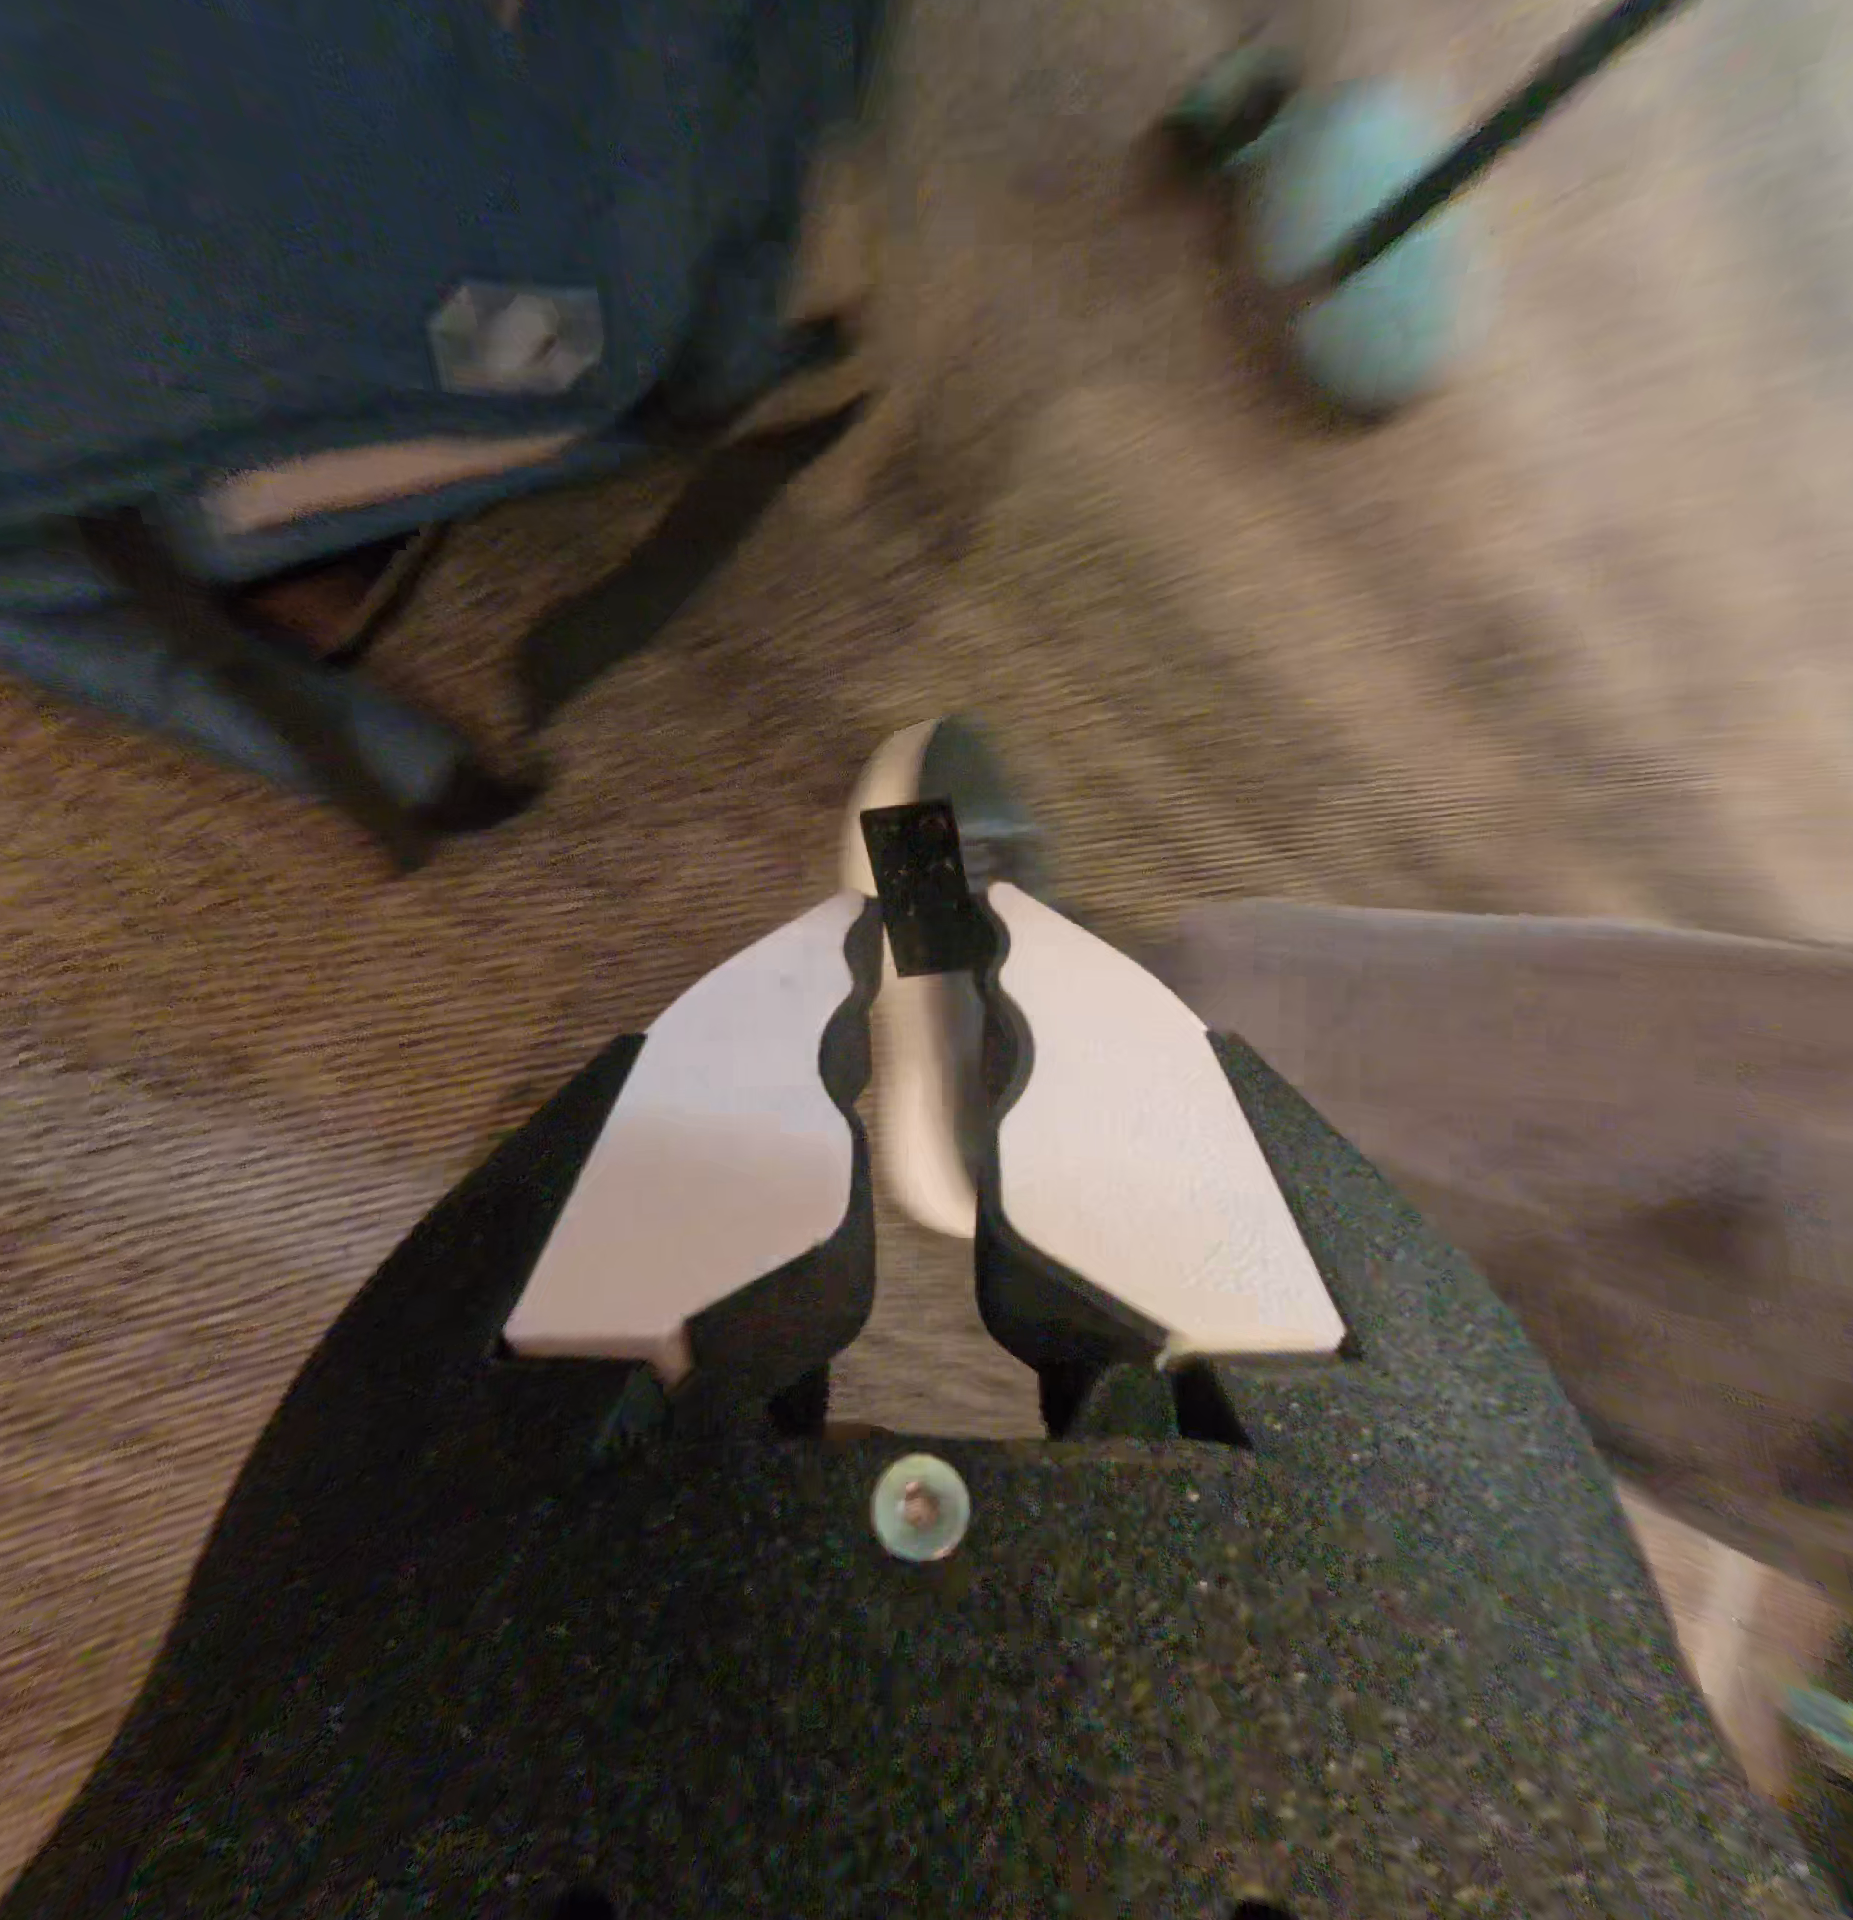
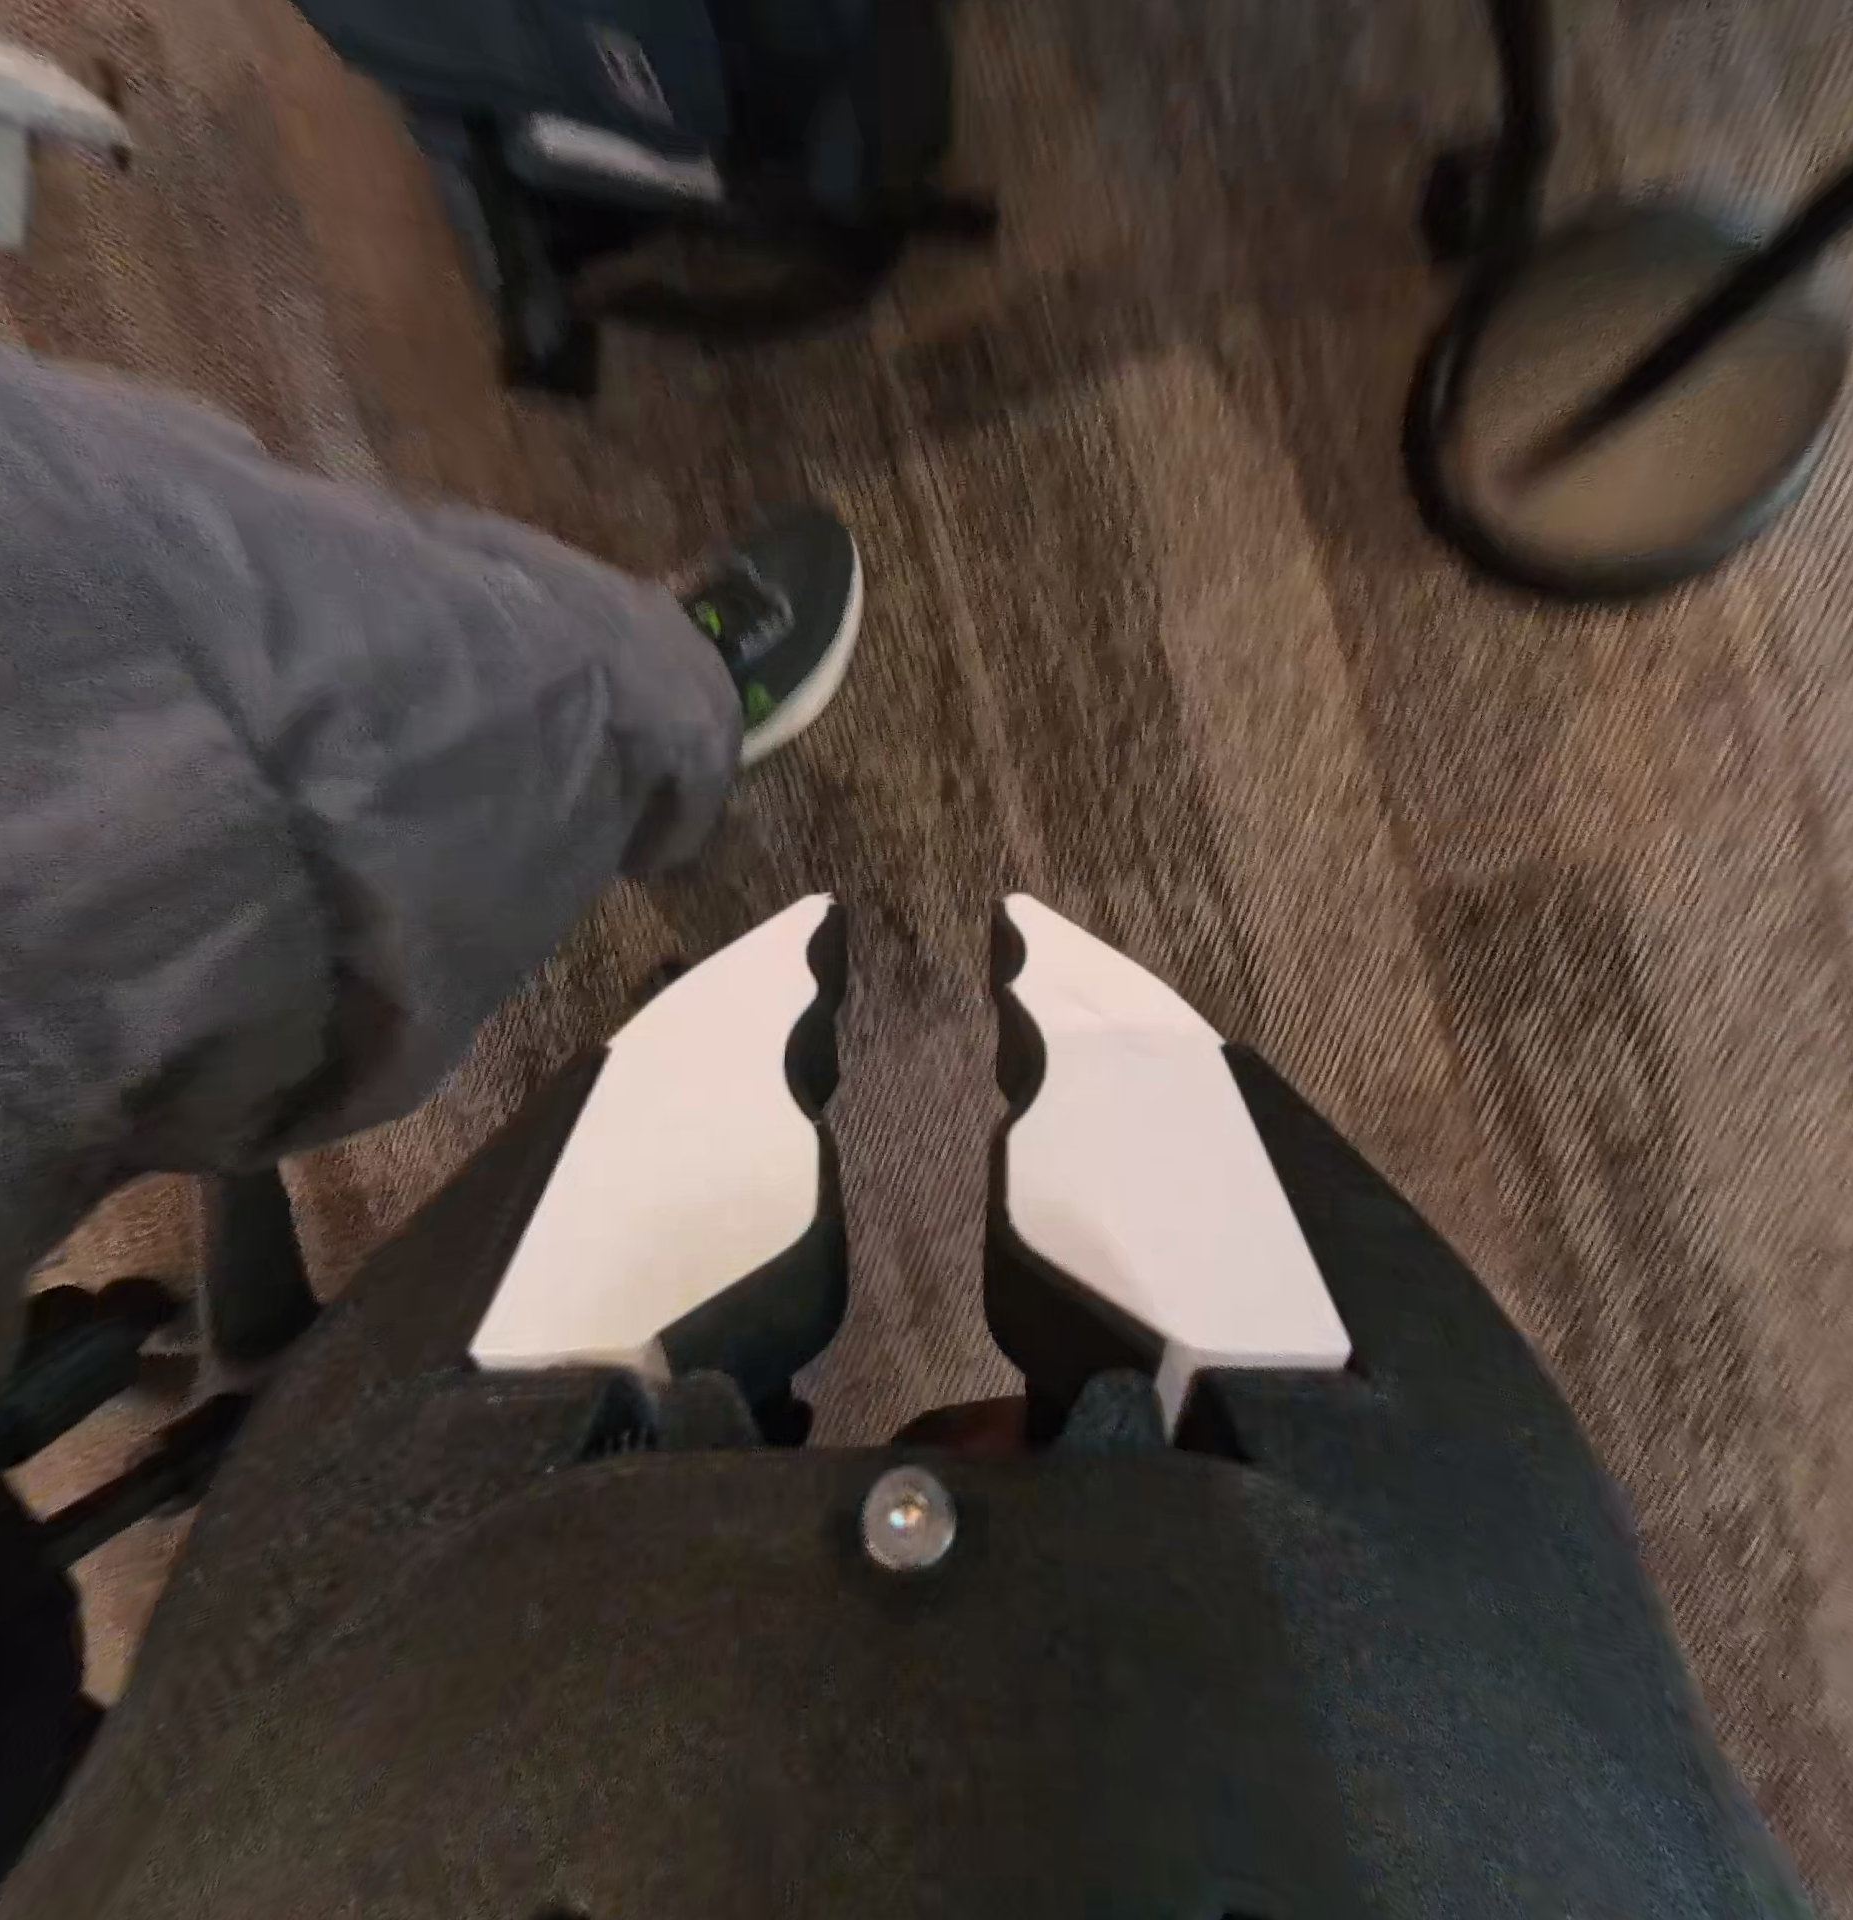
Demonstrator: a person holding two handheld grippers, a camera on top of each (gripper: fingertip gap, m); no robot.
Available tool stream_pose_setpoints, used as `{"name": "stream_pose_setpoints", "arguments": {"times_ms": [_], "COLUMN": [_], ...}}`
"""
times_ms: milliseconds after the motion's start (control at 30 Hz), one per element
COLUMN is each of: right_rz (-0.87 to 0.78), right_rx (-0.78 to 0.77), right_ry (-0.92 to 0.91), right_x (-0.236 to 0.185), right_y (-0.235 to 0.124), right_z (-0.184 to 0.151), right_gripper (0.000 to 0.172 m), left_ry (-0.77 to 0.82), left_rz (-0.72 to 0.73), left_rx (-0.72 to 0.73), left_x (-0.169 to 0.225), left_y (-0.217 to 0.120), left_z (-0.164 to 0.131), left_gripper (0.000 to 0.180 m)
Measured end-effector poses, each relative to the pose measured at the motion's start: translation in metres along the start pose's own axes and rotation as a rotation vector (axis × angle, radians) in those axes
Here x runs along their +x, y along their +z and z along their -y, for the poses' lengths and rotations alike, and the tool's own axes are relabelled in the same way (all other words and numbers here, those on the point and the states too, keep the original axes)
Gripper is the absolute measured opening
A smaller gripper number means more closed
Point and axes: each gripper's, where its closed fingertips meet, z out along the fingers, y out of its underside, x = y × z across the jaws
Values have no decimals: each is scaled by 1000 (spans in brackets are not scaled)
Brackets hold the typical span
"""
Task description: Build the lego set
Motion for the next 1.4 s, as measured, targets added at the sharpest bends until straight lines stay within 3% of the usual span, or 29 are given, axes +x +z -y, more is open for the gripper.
{"name": "stream_pose_setpoints", "arguments": {"times_ms": [133,267,367,567,733,867,1033,1133,1267,1400], "right_rz": [145,280,375,558,698,676,631,630,645,658], "right_rx": [185,322,392,487,575,662,641,638,606,586], "right_ry": [-174,-365,-560,-952,-1096,-1228,-1316,-1361,-1357,-1351], "right_x": [-64,-172,-276,-479,-603,-671,-731,-757,-772,-778], "right_y": [-42,-79,-103,-145,-171,-157,-111,-93,-73,-89], "right_z": [112,191,219,239,289,357,438,466,492,502], "right_gripper": [27,27,27,27,28,28,30,30,31,31], "left_ry": [60,82,32,33,92,184,253,254,224,179], "left_rz": [-114,-76,-15,197,337,410,268,239,201,103], "left_rx": [175,344,486,758,872,886,882,871,783,697], "left_x": [84,115,119,95,69,32,-14,-48,-90,-100], "left_y": [-127,-263,-364,-561,-679,-733,-769,-785,-783,-785], "left_z": [30,26,3,-37,-36,-4,61,93,125,149], "left_gripper": [16,16,16,16,16,17,16,16,16,16]}}
